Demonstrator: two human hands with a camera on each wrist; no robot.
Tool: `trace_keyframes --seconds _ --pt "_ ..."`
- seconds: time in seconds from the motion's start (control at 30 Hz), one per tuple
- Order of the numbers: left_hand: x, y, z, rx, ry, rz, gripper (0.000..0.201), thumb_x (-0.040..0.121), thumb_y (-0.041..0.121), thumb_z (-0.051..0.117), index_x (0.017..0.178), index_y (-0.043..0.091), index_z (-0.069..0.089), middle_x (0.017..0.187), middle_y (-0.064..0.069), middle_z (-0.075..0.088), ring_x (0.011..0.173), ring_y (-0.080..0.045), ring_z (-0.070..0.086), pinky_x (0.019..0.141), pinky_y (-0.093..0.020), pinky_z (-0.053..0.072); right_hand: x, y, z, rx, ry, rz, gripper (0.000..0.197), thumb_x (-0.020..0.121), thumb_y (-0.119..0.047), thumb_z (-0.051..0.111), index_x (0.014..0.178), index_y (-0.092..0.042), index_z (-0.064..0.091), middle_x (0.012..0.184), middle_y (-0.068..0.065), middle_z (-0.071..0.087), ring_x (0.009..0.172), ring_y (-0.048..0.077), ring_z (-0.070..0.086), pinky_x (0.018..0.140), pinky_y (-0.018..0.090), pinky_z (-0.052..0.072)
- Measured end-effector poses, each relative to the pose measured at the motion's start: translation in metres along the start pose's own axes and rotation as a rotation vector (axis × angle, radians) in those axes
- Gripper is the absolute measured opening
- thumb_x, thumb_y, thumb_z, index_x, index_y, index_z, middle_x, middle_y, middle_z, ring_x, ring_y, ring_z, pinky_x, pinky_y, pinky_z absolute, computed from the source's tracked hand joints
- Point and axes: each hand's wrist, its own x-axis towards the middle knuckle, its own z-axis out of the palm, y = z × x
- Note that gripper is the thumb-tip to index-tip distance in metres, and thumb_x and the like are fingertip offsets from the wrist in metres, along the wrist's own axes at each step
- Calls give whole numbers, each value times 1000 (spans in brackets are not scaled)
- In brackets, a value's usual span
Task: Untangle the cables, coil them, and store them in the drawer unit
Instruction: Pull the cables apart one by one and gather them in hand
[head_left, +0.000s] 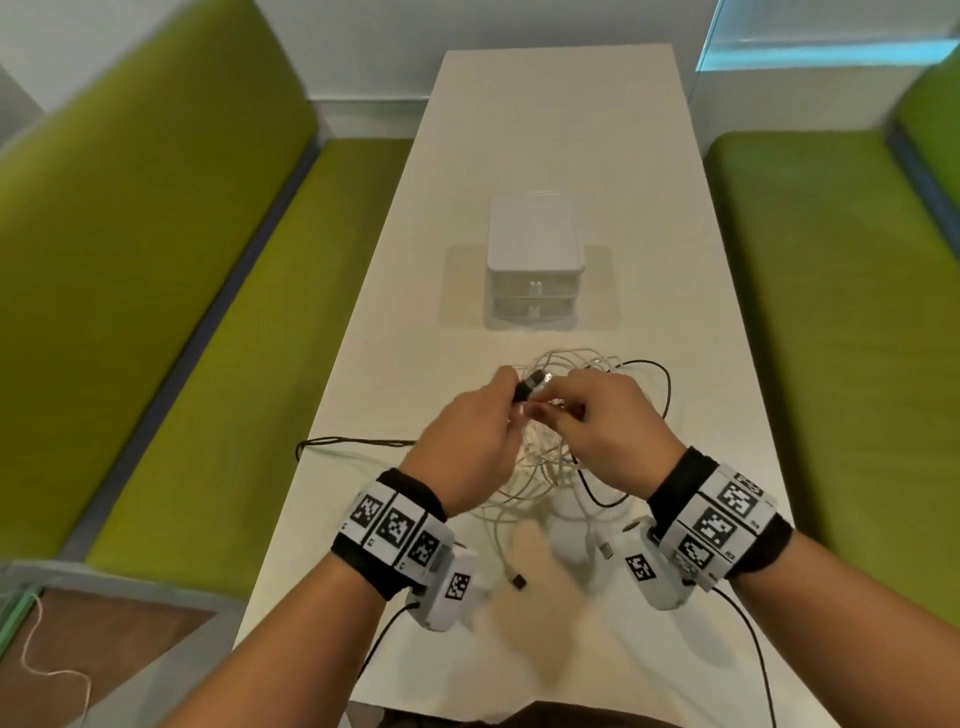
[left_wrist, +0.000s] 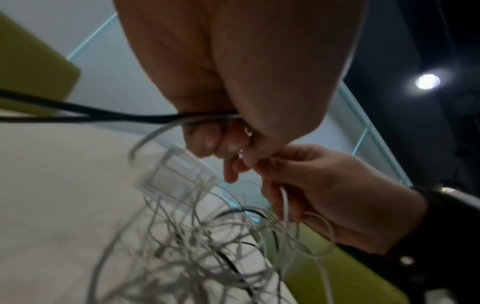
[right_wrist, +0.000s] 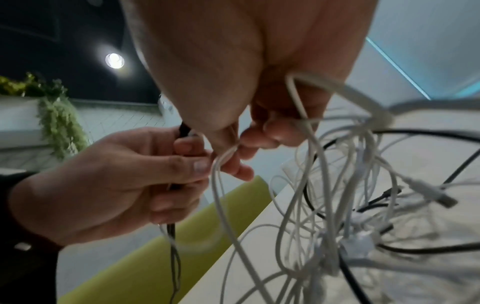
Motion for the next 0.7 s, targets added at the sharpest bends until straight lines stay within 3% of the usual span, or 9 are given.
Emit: trace_keyframes --seconds 0.07,0.13,0.2,0.27,0.33,0.43,0.5,0.6,0.7 --pt "2 2 0 -110 -43 -29 17 100 27 56 99 23 39 76 11 54 61 -5 50 57 -30 34 -1 -4 2 87 77 4 5 93 -35 69 94 -36 73 66 -15 62 64 6 56 60 21 40" --pt "3 -1 -8 -155 -73 -38 24 97 35 63 93 28 40 74 11 54 58 -5 49 54 -23 34 -2 0 -3 180 105 46 16 86 -38 77 98 -35 67 64 -7 59 60 9 53 59 22 42" --pt "2 -6 -19 -164 -69 -35 34 93 39 68 82 32 37 68 10 52 56 -5 47 54 -19 34 -5 11 -11 105 15 56 23 81 -37 81 93 -32 62 72 -7 60 69 6 52 64 23 43" --pt "2 -10 -29 -164 -1 -40 41 92 34 71 75 31 35 64 9 50 55 -6 45 56 -24 37 -9 17 -14 -120 -104 -32 18 80 -26 80 83 -32 63 79 -14 59 84 8 47 73 29 41" --pt "4 -11 -33 -95 60 -61 42 93 31 69 72 30 33 63 8 48 55 -10 45 56 -30 37 -12 24 -7 -271 -129 -99 29 78 -6 74 87 -32 65 91 -17 58 95 14 43 81 36 44" --pt "8 -15 -30 -14 86 -134 36 98 30 60 73 29 35 65 4 57 62 -20 54 61 -37 46 -9 22 -5 -170 32 -54 54 73 19 55 99 -27 67 106 -11 53 100 16 51 85 35 50" --pt "7 -19 -25 40 62 -174 25 100 29 53 79 26 40 71 1 68 71 -26 62 68 -44 53 -10 15 -7 -57 121 -92 57 73 21 50 103 -23 71 106 -11 57 100 12 57 86 28 51" --pt "5 -27 -28 84 125 -187 16 98 16 50 87 26 44 80 5 73 75 -18 67 71 -37 54 -17 8 -9 105 48 -101 44 80 3 60 106 -28 76 97 -14 72 91 9 67 82 25 53" --pt "1 -29 -38 -112 252 -152 37 98 7 53 76 31 36 73 13 73 76 8 64 68 -20 48 -18 8 -7 -52 -54 -2 18 88 -44 62 96 -35 75 73 -13 70 67 10 63 68 28 49"
